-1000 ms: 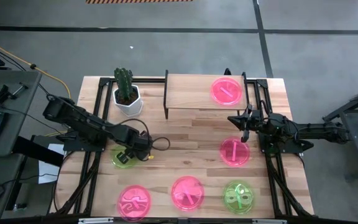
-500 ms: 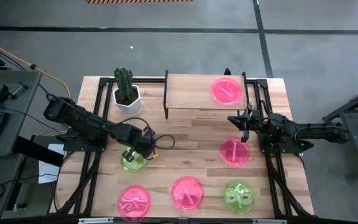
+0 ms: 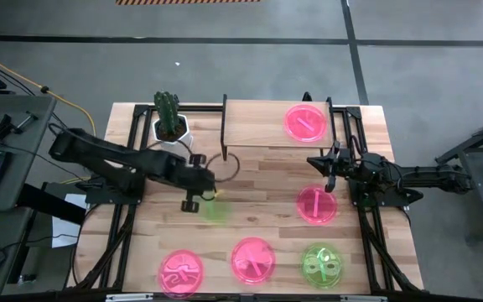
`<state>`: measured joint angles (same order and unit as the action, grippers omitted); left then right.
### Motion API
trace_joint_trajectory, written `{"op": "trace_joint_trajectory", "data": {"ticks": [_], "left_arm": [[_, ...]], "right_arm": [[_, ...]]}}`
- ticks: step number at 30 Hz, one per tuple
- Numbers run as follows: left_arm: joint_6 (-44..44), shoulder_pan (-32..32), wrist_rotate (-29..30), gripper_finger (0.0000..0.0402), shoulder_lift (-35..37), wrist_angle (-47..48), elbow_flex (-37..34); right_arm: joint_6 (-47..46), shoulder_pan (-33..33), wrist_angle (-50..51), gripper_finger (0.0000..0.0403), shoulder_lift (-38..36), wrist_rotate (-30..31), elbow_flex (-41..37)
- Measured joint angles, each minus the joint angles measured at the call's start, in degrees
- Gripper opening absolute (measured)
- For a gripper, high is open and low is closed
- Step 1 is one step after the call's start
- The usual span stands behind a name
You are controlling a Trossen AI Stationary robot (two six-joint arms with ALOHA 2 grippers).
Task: Place and stack plates onto a shelf
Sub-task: Put the green plate on the shelf
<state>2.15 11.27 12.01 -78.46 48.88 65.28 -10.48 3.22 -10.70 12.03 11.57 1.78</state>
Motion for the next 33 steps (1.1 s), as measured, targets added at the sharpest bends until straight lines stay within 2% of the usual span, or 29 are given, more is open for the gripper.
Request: {"op": "trace_joint_trajectory", "data": {"ticks": [3,8,13,17,22,26,30,33], "left_arm": [[3.88,-0.32,0.53,0.0,3.38,-9.03,0.04],[3.98,-4.59,4.58,0.0,6.75,-24.62,0.08],[3.31,-14.29,4.69,0.0,6.22,-35.86,0.15],[4.62,-23.47,1.69,0.0,4.06,-39.35,0.1],[8.62,-33.07,-2.94,0.0,-0.88,-39.62,2.59],[9.75,-36.53,-5.45,0.0,-6.71,-39.07,8.85],[8.25,-37.37,-5.04,0.0,-12.82,-29.93,18.35],[8.16,-37.51,-4.88,0.0,-16.14,-22.25,22.98]], "right_arm": [[-0.02,0.0,0.19,0.0,-0.01,0.0,0.0],[-1.27,0.0,0.13,0.0,0.09,0.26,0.0],[-1.95,0.0,0.12,0.0,0.35,0.93,0.0],[-2.6,0.0,0.11,0.0,0.55,1.73,0.0],[-2.09,0.03,0.1,0.0,1.01,2.47,0.0],[-1.16,0.04,0.13,0.0,1.1,2.58,0.0],[-1.33,0.02,0.17,0.0,1.1,2.95,0.0],[-1.46,0.02,0.48,0.0,1.1,2.93,0.0]]}}
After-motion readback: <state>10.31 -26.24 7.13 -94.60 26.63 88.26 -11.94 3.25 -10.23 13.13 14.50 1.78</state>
